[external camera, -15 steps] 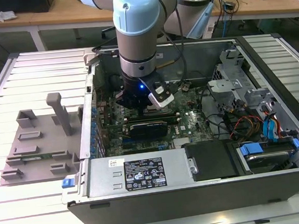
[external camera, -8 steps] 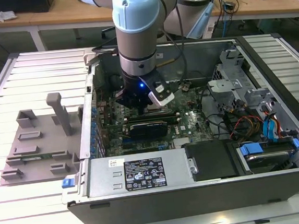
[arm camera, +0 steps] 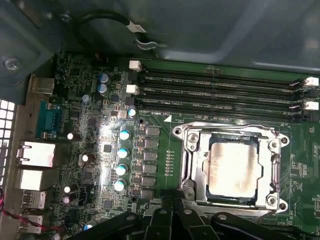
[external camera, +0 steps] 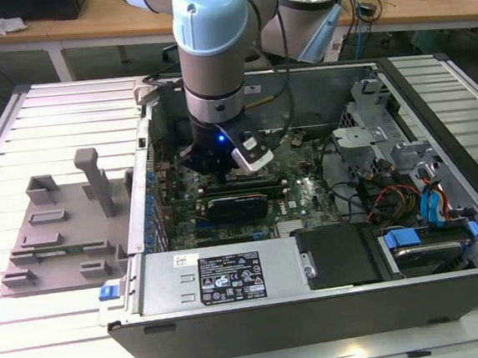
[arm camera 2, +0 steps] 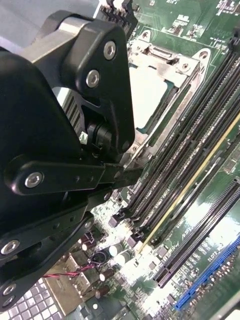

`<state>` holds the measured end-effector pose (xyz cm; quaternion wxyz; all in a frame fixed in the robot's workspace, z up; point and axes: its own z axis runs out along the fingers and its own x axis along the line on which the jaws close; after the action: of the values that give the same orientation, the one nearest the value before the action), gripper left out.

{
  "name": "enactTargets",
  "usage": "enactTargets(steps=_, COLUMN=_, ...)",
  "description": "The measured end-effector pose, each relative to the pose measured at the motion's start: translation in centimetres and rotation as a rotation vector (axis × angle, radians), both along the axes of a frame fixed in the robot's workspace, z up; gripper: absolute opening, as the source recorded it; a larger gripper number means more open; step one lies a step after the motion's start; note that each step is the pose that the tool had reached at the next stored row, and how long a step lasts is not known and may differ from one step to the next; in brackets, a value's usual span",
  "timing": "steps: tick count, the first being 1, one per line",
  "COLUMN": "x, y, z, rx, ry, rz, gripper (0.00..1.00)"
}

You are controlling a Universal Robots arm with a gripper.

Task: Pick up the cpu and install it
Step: 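Install the second cpu locking lever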

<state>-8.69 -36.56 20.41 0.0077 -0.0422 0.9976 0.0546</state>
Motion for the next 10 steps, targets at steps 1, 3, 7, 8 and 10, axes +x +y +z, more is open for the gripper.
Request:
enactTargets(steps=1, x=-0.01, y=-0.01, z=0.09, rx=-0.0003, ry=0.0001, rz=0.000, gripper=0.11)
enactTargets(steps=3, x=0.00, y=0.03, z=1.01, rx=-0.0003, ry=-0.0007, rz=0.000, gripper=0.11)
enactTargets(steps=7, x=0.00, y=0.11, z=4.02, rx=-0.0014, ry=-0.0009, rz=0.000, gripper=0.11)
enactTargets(steps=8, x=0.00, y=0.12, z=4.72, rx=-0.0016, ry=-0.0008, rz=0.000, gripper=0.11)
enactTargets(steps=10, x=0.00, y=0.13, z=4.97, rx=-0.0014, ry=-0.0010, rz=0.000, gripper=0.11)
